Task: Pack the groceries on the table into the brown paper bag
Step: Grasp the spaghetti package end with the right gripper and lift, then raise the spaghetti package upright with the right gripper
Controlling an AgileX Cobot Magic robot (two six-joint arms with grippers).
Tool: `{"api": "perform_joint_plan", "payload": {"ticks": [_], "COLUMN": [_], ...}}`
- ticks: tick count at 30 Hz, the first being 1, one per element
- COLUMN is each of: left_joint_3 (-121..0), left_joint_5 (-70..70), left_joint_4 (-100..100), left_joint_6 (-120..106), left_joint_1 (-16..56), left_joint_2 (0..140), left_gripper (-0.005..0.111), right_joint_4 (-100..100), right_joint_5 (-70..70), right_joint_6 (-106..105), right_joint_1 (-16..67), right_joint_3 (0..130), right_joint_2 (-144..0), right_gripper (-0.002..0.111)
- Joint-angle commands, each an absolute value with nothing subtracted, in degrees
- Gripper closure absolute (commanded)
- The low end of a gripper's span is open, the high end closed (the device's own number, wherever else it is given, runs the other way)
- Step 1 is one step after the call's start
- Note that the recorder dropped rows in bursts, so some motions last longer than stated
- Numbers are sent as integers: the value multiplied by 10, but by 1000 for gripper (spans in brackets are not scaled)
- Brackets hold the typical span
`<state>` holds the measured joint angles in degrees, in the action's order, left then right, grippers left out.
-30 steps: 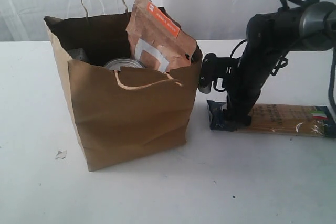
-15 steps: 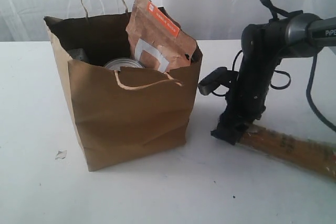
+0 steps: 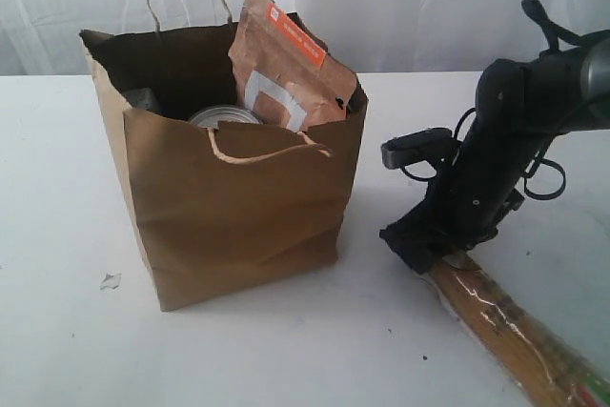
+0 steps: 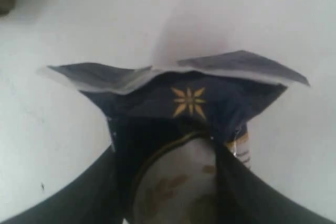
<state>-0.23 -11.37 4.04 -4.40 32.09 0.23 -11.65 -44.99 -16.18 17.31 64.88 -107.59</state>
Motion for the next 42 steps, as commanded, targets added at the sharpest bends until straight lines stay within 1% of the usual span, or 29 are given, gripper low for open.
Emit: {"api": "perform_joint_plan", "payload": {"ticks": [1,4,6,8,9,11,14,15,16,18,20,28,42], "left_joint_3": [0,0,0,0,0,0,0,0,0,0,0,0,0], "left_joint_5": [-114,-114,-114,-114,-114,-114,-114,-114,-114,-114,-114,-114,-114], "left_joint_4": [37,37,37,37,37,37,37,37,37,37,37,37,37], "left_joint_6": [-43,-43,-43,-43,-43,-43,-43,-43,-43,-43,-43,-43,-43], "left_joint_1": [321,321,321,321,321,321,321,321,321,321,321,321,321], "left_joint_2": [0,0,0,0,0,0,0,0,0,0,0,0,0], "left_gripper": [106,106,106,106,106,106,106,106,106,106,106,106,106], "right_joint_4": [-119,-90,-72,-68,-69,-71,-71,-71,-71,-68,-67,-16,-30], "right_joint_5": [-394,-371,-368,-375,-383,-397,-405,-403,-399,-391,-382,-367,-341], "right_joint_6": [-4,63,70,28,4,-26,-27,-25,-16,0,0,0,-21], "right_joint_1": [164,160,160,160,160,160,160,160,160,160,160,160,171], "right_joint_3": [641,640,640,639,639,639,639,639,639,639,639,639,639], "right_joint_2": [-1066,-1065,-1065,-1065,-1065,-1064,-1055,-1050,-1047,-1040,-1033,-1042,-1095], "right_gripper": [108,108,108,103,98,83,50,42,35,28,26,26,25]}}
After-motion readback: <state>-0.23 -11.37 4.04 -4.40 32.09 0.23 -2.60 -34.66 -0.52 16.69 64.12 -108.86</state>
